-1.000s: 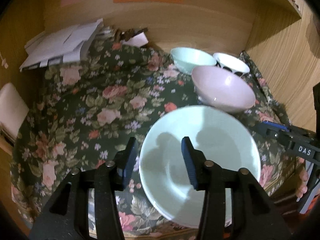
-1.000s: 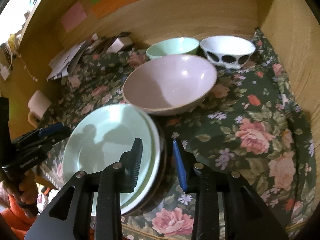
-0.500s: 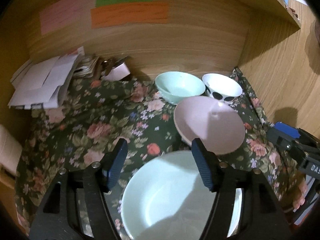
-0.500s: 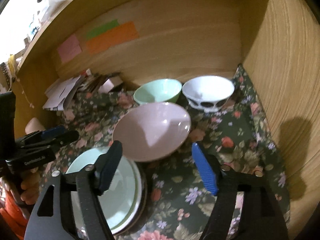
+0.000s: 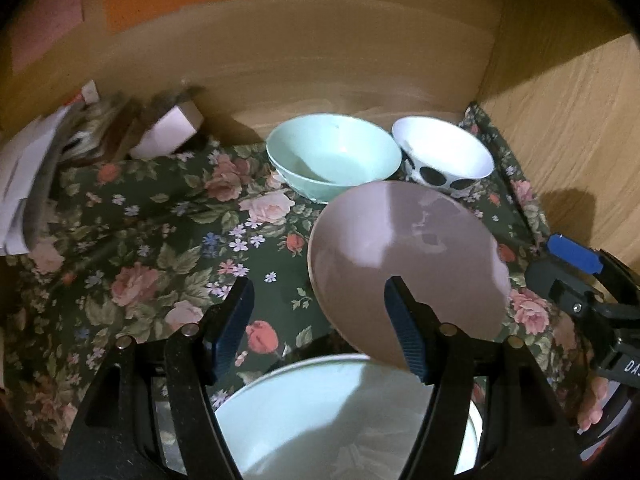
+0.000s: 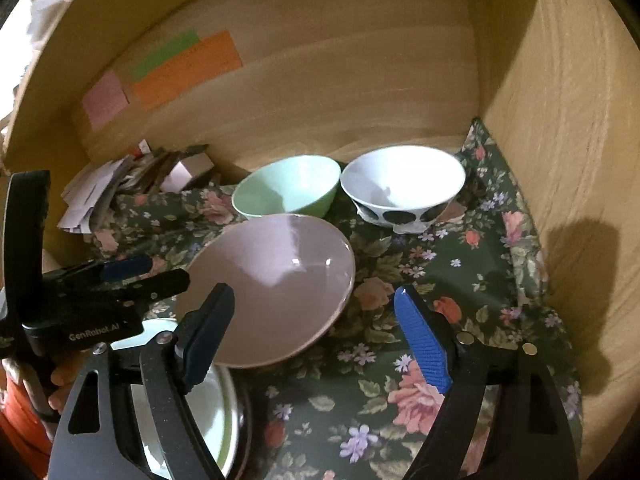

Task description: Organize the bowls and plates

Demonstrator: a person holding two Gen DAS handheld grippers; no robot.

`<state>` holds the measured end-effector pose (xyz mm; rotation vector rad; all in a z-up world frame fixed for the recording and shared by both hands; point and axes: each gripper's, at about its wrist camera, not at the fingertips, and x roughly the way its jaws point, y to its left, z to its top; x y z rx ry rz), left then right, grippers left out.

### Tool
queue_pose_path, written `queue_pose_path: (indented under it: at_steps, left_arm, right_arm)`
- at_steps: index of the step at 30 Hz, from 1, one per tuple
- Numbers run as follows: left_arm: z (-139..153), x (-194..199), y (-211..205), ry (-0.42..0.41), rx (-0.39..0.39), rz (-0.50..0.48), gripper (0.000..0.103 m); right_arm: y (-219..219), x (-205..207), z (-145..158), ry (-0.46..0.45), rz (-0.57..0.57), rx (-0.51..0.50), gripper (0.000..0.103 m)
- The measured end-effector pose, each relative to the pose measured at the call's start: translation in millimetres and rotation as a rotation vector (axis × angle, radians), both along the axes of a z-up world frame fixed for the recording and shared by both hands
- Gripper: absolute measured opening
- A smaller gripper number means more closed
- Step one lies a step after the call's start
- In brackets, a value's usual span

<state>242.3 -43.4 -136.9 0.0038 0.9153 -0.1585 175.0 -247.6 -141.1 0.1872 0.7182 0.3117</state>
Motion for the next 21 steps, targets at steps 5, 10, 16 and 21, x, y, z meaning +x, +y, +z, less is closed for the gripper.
queue_pose_path:
  at_steps: [5, 10, 16, 21]
  left_arm:
    - [-15.2, 18.1, 0.8, 0.05, -0.006, 0.013, 0.067]
    - [-27.2, 30.2, 3.8, 0.105, -0.029, 0.016, 0.067]
    - [-34.0, 36.5, 2.3, 0.111, -0.025, 0.013, 0.064]
    - [-38.7, 40.8, -0.9, 0.126, -0.026, -0.003, 0.054]
  right_arm:
    - [1.6, 15.0, -12.7, 0.034, 0.004, 0.004, 0.08]
    - [2.7, 26.9, -23.5, 0.065, 0.005, 0.02, 0.08]
    - [5.9, 36.8, -34.4, 0.098, 0.007, 0.028, 0.069]
    - [6.2, 44.4, -42.2, 0.142, 0.024, 0.049, 0.05]
